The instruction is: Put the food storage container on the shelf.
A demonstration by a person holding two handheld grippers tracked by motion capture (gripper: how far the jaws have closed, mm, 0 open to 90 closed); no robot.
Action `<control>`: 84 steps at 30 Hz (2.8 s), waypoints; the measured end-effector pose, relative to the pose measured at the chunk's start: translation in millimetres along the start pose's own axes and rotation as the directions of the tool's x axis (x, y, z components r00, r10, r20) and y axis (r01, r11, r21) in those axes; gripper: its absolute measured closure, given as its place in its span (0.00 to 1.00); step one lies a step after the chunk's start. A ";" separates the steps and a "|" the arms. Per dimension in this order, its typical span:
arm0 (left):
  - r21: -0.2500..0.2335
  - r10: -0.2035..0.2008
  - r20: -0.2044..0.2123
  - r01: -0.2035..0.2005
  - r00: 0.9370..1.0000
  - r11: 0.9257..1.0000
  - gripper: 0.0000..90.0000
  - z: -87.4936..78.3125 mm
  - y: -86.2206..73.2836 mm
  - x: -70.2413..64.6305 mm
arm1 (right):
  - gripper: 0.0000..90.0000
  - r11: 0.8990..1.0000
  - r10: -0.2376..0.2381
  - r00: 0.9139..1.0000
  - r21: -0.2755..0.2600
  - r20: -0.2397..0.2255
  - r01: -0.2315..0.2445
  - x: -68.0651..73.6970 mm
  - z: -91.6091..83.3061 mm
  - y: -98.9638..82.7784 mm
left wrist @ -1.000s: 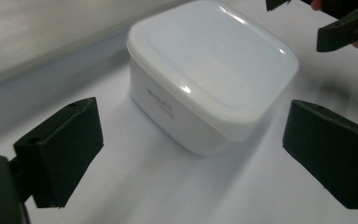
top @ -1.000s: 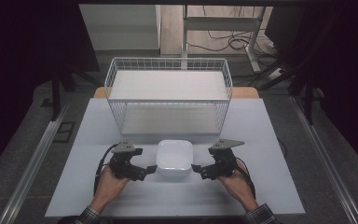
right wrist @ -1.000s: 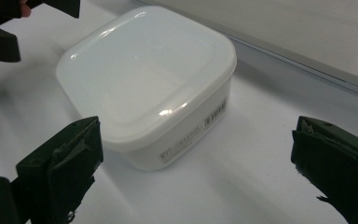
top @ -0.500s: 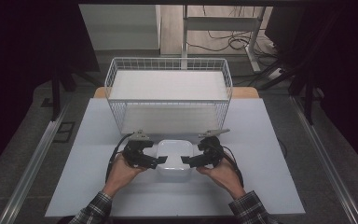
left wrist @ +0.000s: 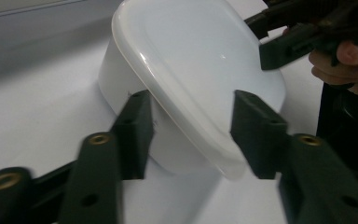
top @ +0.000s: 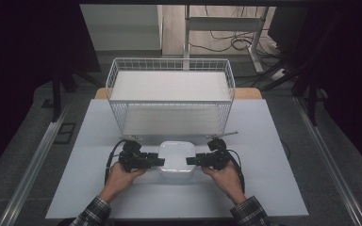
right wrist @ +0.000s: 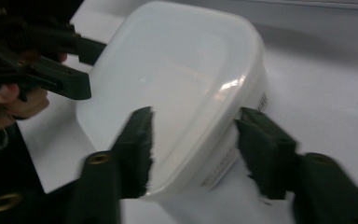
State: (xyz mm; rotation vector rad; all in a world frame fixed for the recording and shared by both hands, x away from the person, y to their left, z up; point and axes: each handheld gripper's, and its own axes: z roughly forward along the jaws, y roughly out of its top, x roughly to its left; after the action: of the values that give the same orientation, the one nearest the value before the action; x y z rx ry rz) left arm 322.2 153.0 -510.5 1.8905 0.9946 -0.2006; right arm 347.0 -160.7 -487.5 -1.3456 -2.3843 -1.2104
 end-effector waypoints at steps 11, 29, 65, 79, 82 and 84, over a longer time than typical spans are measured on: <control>-0.037 0.003 -0.111 -0.008 0.994 0.999 0.86 -10.1 -3.2 -19.2 | 0.87 0.994 -0.004 0.999 -0.106 0.038 0.008 13.5 -21.3 -12.5; -0.121 0.025 -0.163 -0.045 0.986 0.992 0.88 -24.1 7.9 -29.7 | 0.87 0.976 -0.103 0.991 -0.183 0.087 0.117 25.6 -28.0 -4.3; -0.249 0.079 -0.190 -0.126 0.979 0.960 0.89 -87.1 88.7 -51.9 | 0.87 0.939 -0.180 0.981 -0.285 0.074 0.194 59.6 -69.8 86.2; -0.291 0.093 -0.223 -0.157 0.970 0.944 0.89 -112.4 137.5 -58.3 | 0.87 0.915 -0.212 0.973 -0.332 0.093 0.231 72.6 -89.1 138.6; -0.292 0.093 -0.234 -0.162 0.968 0.943 0.89 -114.6 149.7 -56.8 | 0.86 0.910 -0.215 0.971 -0.339 0.105 0.238 73.6 -91.7 151.3; -0.290 0.090 -0.238 -0.159 0.967 0.944 0.89 -114.3 157.0 -54.6 | 0.86 0.909 -0.212 0.971 -0.341 0.113 0.238 72.4 -92.0 158.8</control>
State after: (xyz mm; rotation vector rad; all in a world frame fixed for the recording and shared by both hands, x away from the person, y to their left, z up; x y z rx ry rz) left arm 367.8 181.8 -316.1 1.7036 0.9853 0.2354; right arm 404.6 -135.2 -300.5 -1.2431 -2.5158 -1.7529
